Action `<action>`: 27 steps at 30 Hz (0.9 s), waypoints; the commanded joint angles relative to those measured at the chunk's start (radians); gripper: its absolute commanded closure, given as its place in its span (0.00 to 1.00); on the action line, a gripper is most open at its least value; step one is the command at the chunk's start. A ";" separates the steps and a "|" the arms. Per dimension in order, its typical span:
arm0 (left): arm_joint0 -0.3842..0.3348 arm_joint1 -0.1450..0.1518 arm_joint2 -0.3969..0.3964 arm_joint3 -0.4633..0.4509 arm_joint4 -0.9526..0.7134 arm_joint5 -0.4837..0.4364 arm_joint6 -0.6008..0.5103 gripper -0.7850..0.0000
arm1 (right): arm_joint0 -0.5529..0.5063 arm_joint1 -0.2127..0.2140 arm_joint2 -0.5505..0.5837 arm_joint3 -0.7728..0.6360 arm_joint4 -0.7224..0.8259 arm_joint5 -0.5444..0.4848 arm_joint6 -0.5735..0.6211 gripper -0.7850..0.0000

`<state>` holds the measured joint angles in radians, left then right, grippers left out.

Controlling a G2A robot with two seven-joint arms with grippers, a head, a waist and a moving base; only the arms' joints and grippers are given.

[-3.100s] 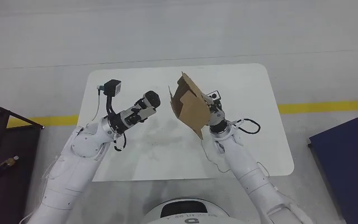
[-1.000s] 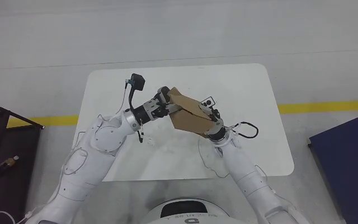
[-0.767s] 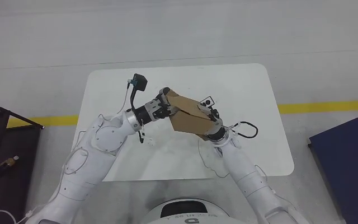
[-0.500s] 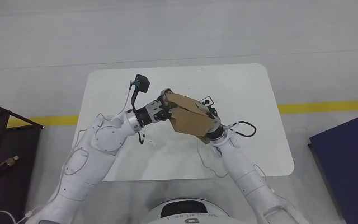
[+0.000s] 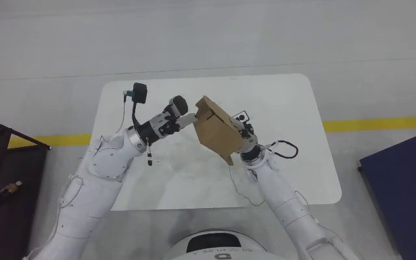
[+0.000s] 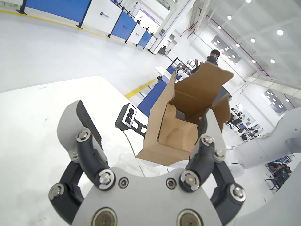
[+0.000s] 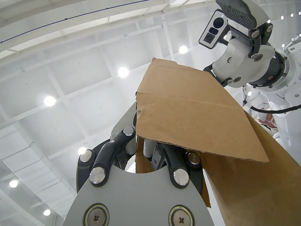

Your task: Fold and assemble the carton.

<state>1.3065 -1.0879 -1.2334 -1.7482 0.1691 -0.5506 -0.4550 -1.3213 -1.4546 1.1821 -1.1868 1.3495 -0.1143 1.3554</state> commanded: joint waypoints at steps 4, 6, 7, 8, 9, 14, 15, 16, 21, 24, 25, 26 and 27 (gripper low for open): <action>0.031 0.008 -0.060 0.014 0.001 -0.004 0.009 0.00 | 0.000 0.000 0.000 0.000 0.000 0.000 0.000 1.00; 0.034 0.010 -0.074 0.043 0.021 0.004 0.022 0.00 | 0.000 0.000 0.000 0.000 0.000 0.000 0.000 1.00; 0.032 0.009 -0.075 0.059 0.020 0.007 0.029 0.00 | 0.000 0.000 0.000 0.000 0.000 0.000 0.000 1.00; 0.029 0.008 -0.072 0.073 0.014 0.005 0.033 0.00 | 0.000 0.000 0.000 0.000 0.000 0.000 0.000 1.00; 0.024 0.006 -0.066 0.086 0.007 0.005 0.034 0.00 | 0.000 0.000 0.000 0.000 0.000 0.000 0.000 1.00; -0.037 -0.005 -0.008 0.157 -0.036 0.014 0.002 0.00 | 0.000 0.000 0.000 0.000 0.000 0.000 0.000 1.00; -0.054 -0.007 0.004 0.164 -0.029 0.017 -0.007 0.00 | 0.000 0.000 0.000 0.000 0.000 0.000 0.000 1.00; -0.069 -0.009 0.015 0.165 -0.010 0.019 -0.015 0.00 | 0.000 0.000 0.000 0.000 0.000 0.000 0.000 1.00; -0.105 -0.017 0.055 0.149 0.024 0.037 -0.024 0.00 | 0.000 0.000 0.000 0.000 0.000 0.000 0.000 1.00; -0.119 -0.021 0.072 0.147 0.022 0.041 -0.034 0.00 | 0.000 0.000 0.000 0.000 0.000 0.000 0.000 1.00; -0.125 -0.022 0.077 0.148 0.020 0.043 -0.037 0.00 | 0.000 0.000 0.000 0.000 0.000 0.000 0.000 1.00; -0.131 -0.023 0.081 0.149 0.019 0.045 -0.041 0.00 | 0.000 0.000 0.000 0.000 0.000 0.000 0.000 1.00; -0.137 -0.024 0.084 0.149 0.019 0.046 -0.044 0.00 | 0.000 0.000 0.000 0.000 0.000 0.000 0.000 1.00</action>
<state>1.1759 -1.1113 -1.1531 -1.5994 0.1883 -0.5062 -0.4958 -1.3213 -1.4546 1.1821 -1.1868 1.3495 -0.1143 1.3554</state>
